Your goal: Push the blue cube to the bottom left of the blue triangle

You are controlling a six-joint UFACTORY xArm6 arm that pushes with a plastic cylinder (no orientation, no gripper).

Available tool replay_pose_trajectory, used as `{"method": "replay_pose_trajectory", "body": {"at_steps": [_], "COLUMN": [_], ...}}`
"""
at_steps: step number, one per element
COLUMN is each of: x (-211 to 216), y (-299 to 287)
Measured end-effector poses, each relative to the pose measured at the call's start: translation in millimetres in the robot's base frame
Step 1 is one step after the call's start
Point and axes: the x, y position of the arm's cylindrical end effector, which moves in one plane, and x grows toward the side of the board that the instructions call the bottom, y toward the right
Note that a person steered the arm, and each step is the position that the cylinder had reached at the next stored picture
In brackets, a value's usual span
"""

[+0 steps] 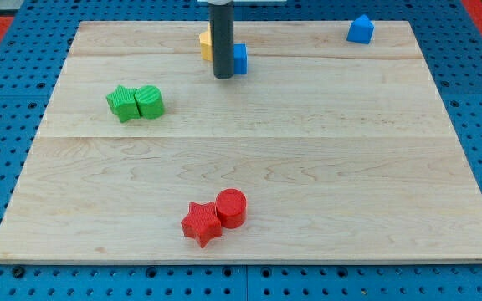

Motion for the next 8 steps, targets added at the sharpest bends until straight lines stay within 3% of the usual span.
{"method": "replay_pose_trajectory", "body": {"at_steps": [1, 4, 6, 8], "x": [-4, -53, -65, -86], "y": [-49, 122, 93, 165]}}
